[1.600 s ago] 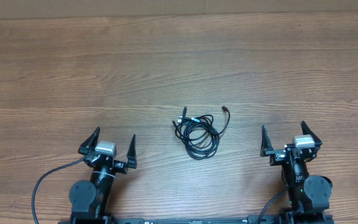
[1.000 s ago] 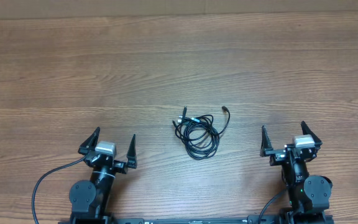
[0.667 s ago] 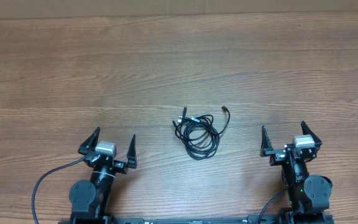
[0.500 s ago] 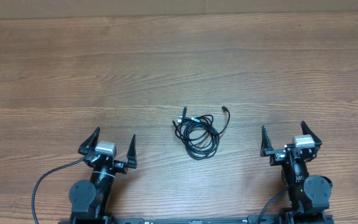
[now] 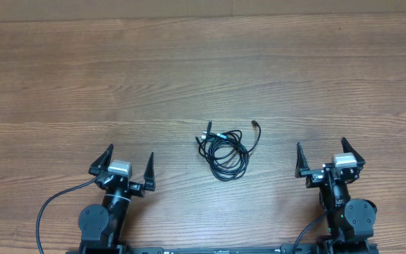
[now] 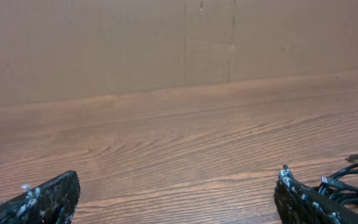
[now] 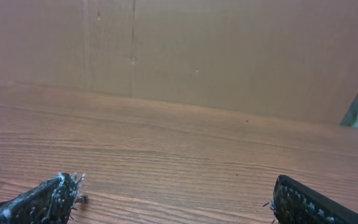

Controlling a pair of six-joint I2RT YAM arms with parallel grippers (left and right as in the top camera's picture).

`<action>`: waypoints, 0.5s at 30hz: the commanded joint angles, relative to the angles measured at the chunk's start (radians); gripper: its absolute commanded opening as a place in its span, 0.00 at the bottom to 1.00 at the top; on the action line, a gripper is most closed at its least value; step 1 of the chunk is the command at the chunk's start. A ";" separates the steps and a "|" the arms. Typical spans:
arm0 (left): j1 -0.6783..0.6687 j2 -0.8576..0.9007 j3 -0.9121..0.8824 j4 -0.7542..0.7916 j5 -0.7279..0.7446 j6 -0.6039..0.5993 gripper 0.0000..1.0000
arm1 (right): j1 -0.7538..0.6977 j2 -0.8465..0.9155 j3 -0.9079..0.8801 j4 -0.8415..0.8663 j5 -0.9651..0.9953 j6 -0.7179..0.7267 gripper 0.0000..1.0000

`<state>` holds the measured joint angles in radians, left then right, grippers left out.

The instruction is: Untangle cables

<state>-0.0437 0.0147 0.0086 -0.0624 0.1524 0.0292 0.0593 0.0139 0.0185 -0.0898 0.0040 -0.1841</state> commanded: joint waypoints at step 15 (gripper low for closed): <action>0.004 -0.008 -0.004 0.084 0.127 -0.184 0.99 | -0.003 -0.011 -0.010 0.005 -0.002 -0.001 1.00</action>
<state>-0.0437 0.0151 0.0082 -0.0231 0.1894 -0.0433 0.0597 0.0139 0.0185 -0.0902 0.0040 -0.1841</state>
